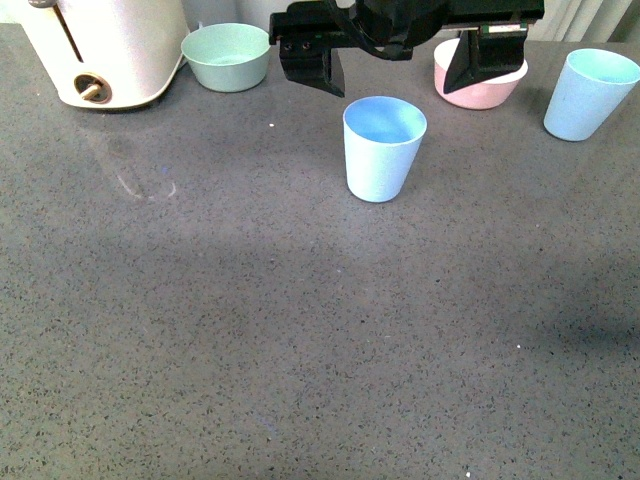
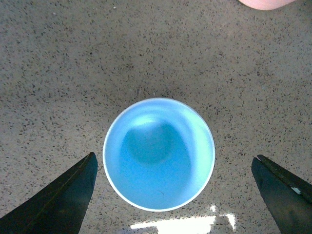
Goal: Stack blue cups with both arms
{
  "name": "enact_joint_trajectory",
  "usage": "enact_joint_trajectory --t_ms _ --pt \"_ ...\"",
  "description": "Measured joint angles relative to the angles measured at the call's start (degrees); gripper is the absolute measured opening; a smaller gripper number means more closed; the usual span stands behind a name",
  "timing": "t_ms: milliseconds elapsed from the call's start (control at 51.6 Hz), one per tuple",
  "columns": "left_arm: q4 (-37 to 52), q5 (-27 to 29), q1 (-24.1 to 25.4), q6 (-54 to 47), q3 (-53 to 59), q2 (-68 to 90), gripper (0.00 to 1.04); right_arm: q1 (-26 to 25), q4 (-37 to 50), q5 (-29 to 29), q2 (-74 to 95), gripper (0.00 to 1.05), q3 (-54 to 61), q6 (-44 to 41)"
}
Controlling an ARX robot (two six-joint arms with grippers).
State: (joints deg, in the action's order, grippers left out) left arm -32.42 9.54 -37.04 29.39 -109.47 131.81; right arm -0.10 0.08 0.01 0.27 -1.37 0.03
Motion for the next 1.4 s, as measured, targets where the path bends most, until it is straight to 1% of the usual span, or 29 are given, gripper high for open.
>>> enact_joint_trajectory --t_ms 136,310,349,446,504,523,543,562,581,620,639,678,717,736,794,853,891,911,969,1163,1395 --pt "1.73 1.03 0.48 -1.03 2.49 -2.75 0.96 0.00 0.00 0.00 0.00 0.96 0.00 0.00" --pt "6.97 1.38 1.77 -2.80 8.20 -8.48 0.96 0.00 0.00 0.00 0.00 0.96 0.00 0.02" --pt "8.74 1.29 2.08 -3.28 9.70 -9.79 0.96 0.00 0.00 0.00 0.00 0.96 0.00 0.02" --pt "16.44 0.94 3.78 -4.70 16.26 -15.34 0.96 0.00 0.00 0.00 0.00 0.96 0.00 0.02" --pt "19.19 0.92 4.79 -4.87 18.91 -17.77 0.96 0.00 0.00 0.00 0.00 0.96 0.00 0.00" --pt "22.21 2.84 5.05 -6.03 20.74 -18.91 0.94 0.00 0.00 0.00 0.00 0.96 0.00 0.00" --pt "30.99 6.80 5.79 -8.98 25.22 -20.94 0.89 0.00 0.00 0.00 0.00 0.96 0.00 0.02" --pt "36.94 10.67 6.32 -11.30 28.44 -22.38 0.86 0.00 0.00 -0.04 0.00 0.96 0.00 0.00" --pt "45.81 13.33 7.50 -15.39 33.64 -24.83 0.80 0.00 0.00 -0.04 0.00 0.96 0.00 0.00" --pt "56.85 13.75 9.68 -19.15 41.24 -28.63 0.73 0.00 0.00 -0.02 0.00 0.96 0.00 0.02" --pt "63.23 12.81 11.63 -21.53 46.56 -31.74 0.68 0.00 0.00 0.00 0.00 0.96 0.00 0.02" --pt "70.97 10.73 15.15 -24.46 54.64 -37.18 0.59 0.00 0.00 0.02 0.00 0.96 0.00 0.00" --pt "74.47 8.87 17.88 -25.64 60.39 -41.75 0.52 0.00 0.00 0.02 0.00 0.96 0.00 0.02" --pt "76.06 8.00 19.54 -26.36 64.08 -44.83 0.47 0.00 0.00 0.02 0.00 0.96 0.00 0.00" --pt "78.34 6.49 22.14 -27.34 71.19 -50.29 0.34 0.00 0.00 -0.07 0.00 0.96 0.00 0.02" --pt "79.52 4.81 23.26 -27.93 76.15 -53.16 0.23 0.00 0.00 -0.17 0.00 0.96 0.00 0.00" --pt "79.95 3.98 23.69 -28.09 78.36 -54.18 0.18 0.00 0.00 -0.20 0.00 0.96 0.00 0.00" --pt "80.32 3.28 24.15 -28.20 80.35 -55.08 0.13 0.00 0.00 -0.20 0.00 0.96 0.00 0.00" --pt "81.02 1.77 25.24 -28.26 84.43 -57.31 0.01 0.00 0.00 -0.15 0.00 0.96 0.00 0.00" --pt "81.88 -1.64 29.09 -28.74 94.01 -66.55 0.02 0.00 0.00 -0.02 0.00 0.96 0.00 0.02" --pt "79.71 -4.31 31.41 -28.79 100.06 -74.77 0.02 0.00 0.00 0.00 0.00 0.96 0.00 0.00"
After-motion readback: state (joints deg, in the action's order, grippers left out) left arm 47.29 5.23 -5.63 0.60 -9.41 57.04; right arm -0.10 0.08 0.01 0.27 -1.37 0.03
